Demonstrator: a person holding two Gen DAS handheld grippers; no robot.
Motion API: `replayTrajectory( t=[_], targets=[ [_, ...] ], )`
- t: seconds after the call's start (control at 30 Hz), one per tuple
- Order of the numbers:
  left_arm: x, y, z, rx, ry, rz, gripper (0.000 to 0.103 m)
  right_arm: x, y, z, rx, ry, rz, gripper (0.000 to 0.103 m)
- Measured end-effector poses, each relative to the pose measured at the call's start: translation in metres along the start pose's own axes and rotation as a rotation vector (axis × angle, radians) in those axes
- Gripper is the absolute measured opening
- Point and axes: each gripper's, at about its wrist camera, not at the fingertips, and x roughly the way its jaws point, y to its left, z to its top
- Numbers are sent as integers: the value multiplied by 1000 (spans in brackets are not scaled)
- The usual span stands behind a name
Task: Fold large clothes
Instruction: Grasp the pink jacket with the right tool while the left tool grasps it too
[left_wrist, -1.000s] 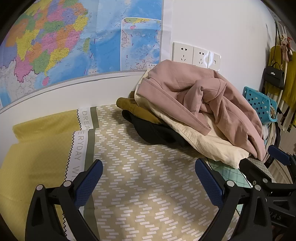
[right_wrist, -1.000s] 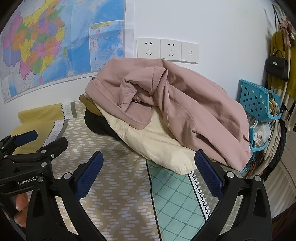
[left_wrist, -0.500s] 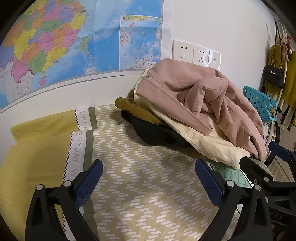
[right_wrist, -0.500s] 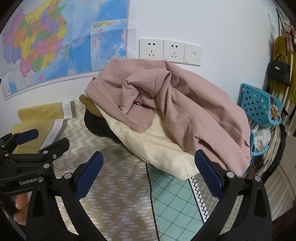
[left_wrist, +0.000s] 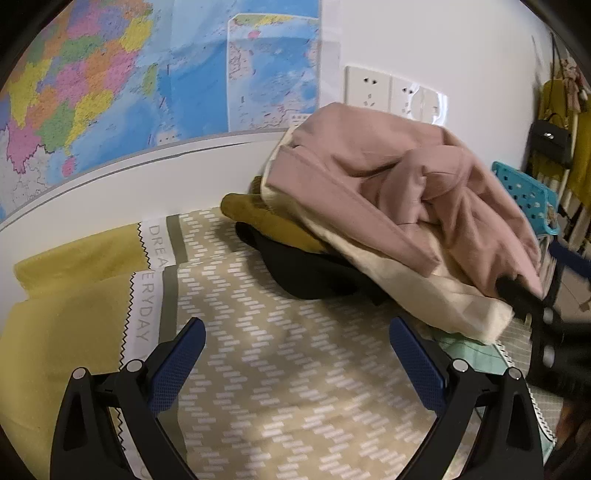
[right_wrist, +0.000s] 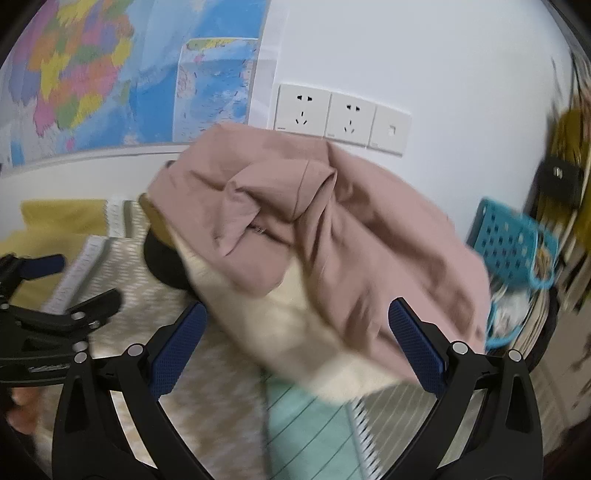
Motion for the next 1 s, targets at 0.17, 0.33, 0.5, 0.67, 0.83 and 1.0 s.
replayTrajectory(
  t=[0.17, 0.33, 0.5, 0.67, 0.83, 1.0],
  targets=[
    [13, 13, 9, -11, 0, 46, 96, 37, -5, 38, -177, -25, -88, 97],
    [21, 30, 22, -9, -16, 97, 96, 74, 17, 70, -422, -102, -94, 97],
    [28, 41, 39, 22, -47, 138, 96, 95, 50, 73, -716, -150, -58, 86],
    [33, 50, 64, 71, -100, 151, 96, 91, 48, 79, -743, -63, 22, 13],
    [36, 62, 89, 85, -165, 132, 96, 33, -22, 133, -370, -129, 93, 11],
    [38, 56, 107, 147, -222, 68, 96, -37, -94, 189, -138, -281, 127, 10]
  ],
)
